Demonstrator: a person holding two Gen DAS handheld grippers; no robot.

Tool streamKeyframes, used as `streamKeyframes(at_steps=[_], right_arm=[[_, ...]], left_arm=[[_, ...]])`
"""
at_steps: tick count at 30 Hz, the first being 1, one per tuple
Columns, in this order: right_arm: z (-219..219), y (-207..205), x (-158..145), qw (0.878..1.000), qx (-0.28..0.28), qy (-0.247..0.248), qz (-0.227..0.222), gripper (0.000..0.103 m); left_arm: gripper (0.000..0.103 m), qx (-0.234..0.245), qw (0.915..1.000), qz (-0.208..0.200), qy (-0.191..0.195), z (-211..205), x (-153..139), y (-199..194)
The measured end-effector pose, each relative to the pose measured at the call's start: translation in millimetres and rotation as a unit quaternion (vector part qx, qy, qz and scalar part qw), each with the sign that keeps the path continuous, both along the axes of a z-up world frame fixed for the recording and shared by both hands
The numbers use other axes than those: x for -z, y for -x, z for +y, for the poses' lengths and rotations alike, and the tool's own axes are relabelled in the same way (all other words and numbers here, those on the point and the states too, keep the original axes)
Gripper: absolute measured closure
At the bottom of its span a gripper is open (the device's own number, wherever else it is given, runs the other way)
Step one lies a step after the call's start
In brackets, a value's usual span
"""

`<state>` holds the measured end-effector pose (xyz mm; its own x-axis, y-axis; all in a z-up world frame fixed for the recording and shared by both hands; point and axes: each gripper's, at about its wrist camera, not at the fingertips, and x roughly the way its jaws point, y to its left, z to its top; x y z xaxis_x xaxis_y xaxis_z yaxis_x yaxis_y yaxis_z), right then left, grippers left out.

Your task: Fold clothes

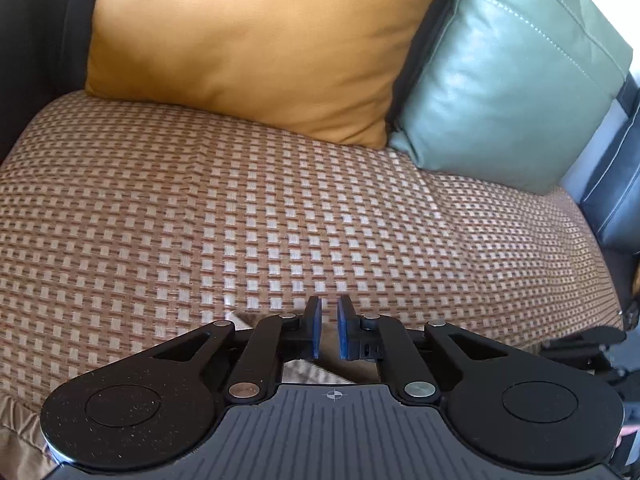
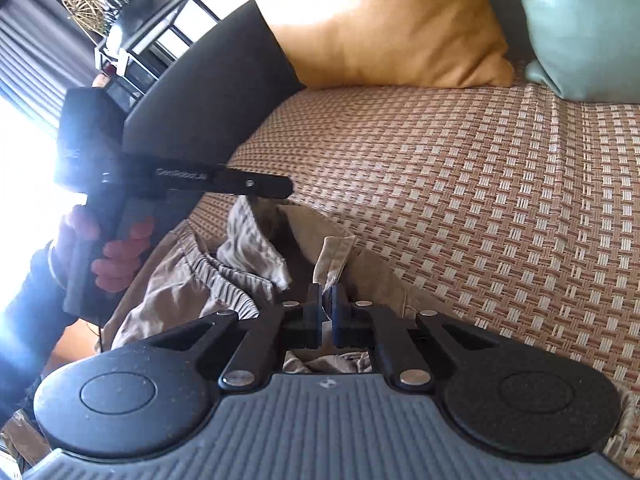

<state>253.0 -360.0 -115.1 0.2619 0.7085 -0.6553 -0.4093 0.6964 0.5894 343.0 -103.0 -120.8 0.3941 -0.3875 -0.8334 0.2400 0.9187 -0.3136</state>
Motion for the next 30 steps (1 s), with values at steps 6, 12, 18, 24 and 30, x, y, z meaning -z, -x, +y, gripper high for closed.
streamKeyframes(at_steps=[6,12,18,24,30], right_arm=[[10.6,-20.3,15.7,0.999,0.020,-0.012,0.029,0.071],[19.6,-18.1,8.0,0.999,0.021,0.033,-0.004,0.095],[69.5,49.5,-33.3,0.900,-0.151,0.316,-0.259,0.097],[82.0,96.1,-13.7,0.744,-0.250,0.459,-0.416,0.097],[76.8,93.0,7.0,0.742,-0.237,0.472,-0.414,0.096]], left_arm=[[0.076,-0.004,1.0000,-0.003,-0.003,10.5,0.5,1.3],[0.076,-0.011,0.9999,-0.003,-0.004,25.1,-2.0,3.1],[0.076,-0.014,0.9995,-0.011,-0.026,27.5,-3.4,8.0],[0.077,-0.019,0.9976,-0.021,-0.063,36.9,-0.8,16.5],[0.079,-0.060,0.9967,-0.034,-0.044,57.6,-5.4,18.0]])
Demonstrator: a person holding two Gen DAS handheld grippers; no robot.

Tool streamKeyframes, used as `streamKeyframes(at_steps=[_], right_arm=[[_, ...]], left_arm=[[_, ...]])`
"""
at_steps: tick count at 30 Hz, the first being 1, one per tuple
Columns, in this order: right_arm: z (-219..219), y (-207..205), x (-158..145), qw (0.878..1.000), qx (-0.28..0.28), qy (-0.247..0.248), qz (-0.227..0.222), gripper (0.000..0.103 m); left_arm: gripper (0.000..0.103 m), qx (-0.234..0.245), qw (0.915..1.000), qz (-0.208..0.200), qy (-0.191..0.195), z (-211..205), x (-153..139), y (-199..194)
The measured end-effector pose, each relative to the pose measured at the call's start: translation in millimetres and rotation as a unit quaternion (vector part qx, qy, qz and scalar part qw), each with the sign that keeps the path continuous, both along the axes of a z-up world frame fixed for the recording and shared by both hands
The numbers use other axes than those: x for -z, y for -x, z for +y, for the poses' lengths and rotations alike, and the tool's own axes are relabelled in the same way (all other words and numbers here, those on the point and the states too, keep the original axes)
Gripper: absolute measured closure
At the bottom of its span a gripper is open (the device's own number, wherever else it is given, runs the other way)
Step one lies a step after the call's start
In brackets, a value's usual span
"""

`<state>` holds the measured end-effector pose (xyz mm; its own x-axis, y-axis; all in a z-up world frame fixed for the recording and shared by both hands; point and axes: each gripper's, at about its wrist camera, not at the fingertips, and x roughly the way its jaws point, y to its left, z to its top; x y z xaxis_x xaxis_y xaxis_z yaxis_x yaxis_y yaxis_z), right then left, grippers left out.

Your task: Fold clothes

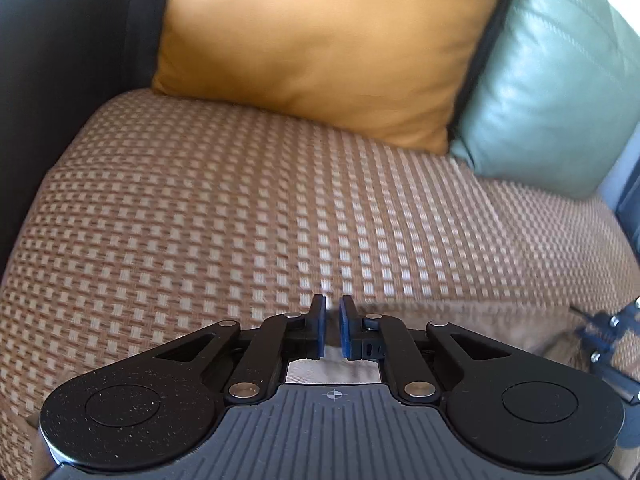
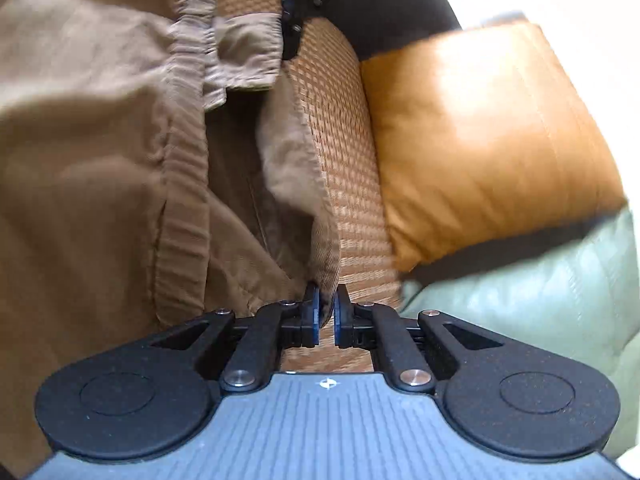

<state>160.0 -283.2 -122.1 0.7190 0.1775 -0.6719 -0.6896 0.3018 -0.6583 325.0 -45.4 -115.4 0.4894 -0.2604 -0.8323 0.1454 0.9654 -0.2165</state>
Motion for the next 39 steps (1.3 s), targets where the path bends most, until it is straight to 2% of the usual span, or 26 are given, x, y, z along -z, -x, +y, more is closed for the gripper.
streamKeyframes(at_steps=[2,4,6,8,10,12,13,17,18,19,21,22,23,24,27,28,29,30,31,32,33,35,37,39], right_arm=[[-6.2,-18.9,-11.2,0.995,0.047,-0.063,0.055,0.095],[-14.0,-38.1,-22.0,0.981,0.084,-0.128,0.119,0.093],[-22.1,-50.6,-30.7,0.967,0.094,-0.177,0.159,0.082],[-27.1,-59.9,-35.9,0.955,0.093,-0.205,0.193,0.074],[-28.4,-72.0,-37.3,0.946,0.099,-0.218,0.218,0.072],[-28.1,-83.1,-38.6,0.938,0.107,-0.230,0.236,0.072],[-28.6,-89.3,-38.7,0.931,0.111,-0.240,0.253,0.072],[-36.7,-105.2,-34.8,0.892,0.131,-0.287,0.322,0.070],[-38.0,-109.0,-32.6,0.882,0.135,-0.300,0.338,0.070],[-40.1,-112.2,-31.0,0.868,0.139,-0.317,0.356,0.070],[-45.1,-122.1,-26.5,0.845,0.154,-0.343,0.381,0.070],[-47.7,-127.1,-24.1,0.839,0.151,-0.347,0.392,0.070],[-50.2,-130.5,-22.3,0.837,0.139,-0.343,0.402,0.070],[-52.9,-133.7,-20.2,0.831,0.148,-0.349,0.407,0.070],[-58.7,-142.0,-13.7,0.809,0.166,-0.367,0.428,0.070],[-59.3,-143.8,-12.4,0.804,0.168,-0.370,0.434,0.070],[-59.2,-144.7,-11.3,0.800,0.169,-0.373,0.439,0.070],[-59.3,-145.6,-10.2,0.797,0.170,-0.375,0.442,0.070],[-59.6,-146.3,-9.1,0.794,0.172,-0.378,0.444,0.070],[-59.4,-145.7,-9.1,0.795,0.171,-0.378,0.444,0.076],[-58.6,-143.1,-11.1,0.801,0.165,-0.375,0.438,0.087],[-57.9,-133.4,-18.2,0.817,0.146,-0.371,0.417,0.087],[-58.3,-117.9,-30.3,0.842,0.118,-0.367,0.377,0.088],[-54.7,-97.8,-44.8,0.889,0.089,-0.343,0.289,0.088]], left_arm=[[0.077,-0.011,0.9999,-0.003,0.003,7.0,-2.7,-1.7],[0.077,-0.018,0.9998,-0.001,0.011,14.4,-4.2,-3.7],[0.076,-0.018,0.9997,0.006,0.014,18.5,-3.0,-5.8],[0.069,-0.016,0.9995,0.019,0.018,20.3,0.1,-10.4],[0.062,-0.013,0.9990,0.033,0.029,22.4,2.8,-14.5],[0.054,-0.007,0.9970,0.049,0.059,25.5,4.1,-17.5],[0.049,-0.004,0.9960,0.056,0.069,26.4,4.8,-19.5],[0.037,-0.002,0.9950,0.073,0.068,26.4,8.4,-27.8],[0.036,0.001,0.9942,0.077,0.075,27.1,9.3,-30.0],[0.031,0.006,0.9925,0.083,0.089,27.9,10.2,-31.8],[0.030,0.018,0.9884,0.093,0.119,24.8,11.5,-31.4],[0.030,0.026,0.9875,0.094,0.124,21.4,11.5,-31.3],[0.029,0.033,0.9865,0.094,0.130,18.1,11.4,-31.2],[0.029,0.039,0.9869,0.095,0.125,13.1,12.7,-32.1],[0.030,0.063,0.9902,0.100,0.073,-7.8,20.9,-33.9],[0.036,0.072,0.9904,0.101,0.061,-13.4,23.9,-33.8],[0.053,0.080,0.9903,0.101,0.052,-18.1,26.4,-33.1],[0.058,0.084,0.9908,0.097,0.043,-21.0,27.7,-30.9],[0.072,0.085,0.9919,0.089,0.033,-23.2,28.2,-27.9],[0.083,0.084,0.9930,0.080,0.022,-24.4,27.6,-24.6],[0.086,0.082,0.9941,0.069,0.017,-22.9,25.0,-21.1],[0.090,0.075,0.9960,0.045,0.018,-16.9,17.7,-14.0],[0.092,0.072,0.9971,0.017,0.018,-11.7,10.8,-3.3],[0.092,0.061,0.9979,-0.009,0.017,-10.6,5.6,4.4]])
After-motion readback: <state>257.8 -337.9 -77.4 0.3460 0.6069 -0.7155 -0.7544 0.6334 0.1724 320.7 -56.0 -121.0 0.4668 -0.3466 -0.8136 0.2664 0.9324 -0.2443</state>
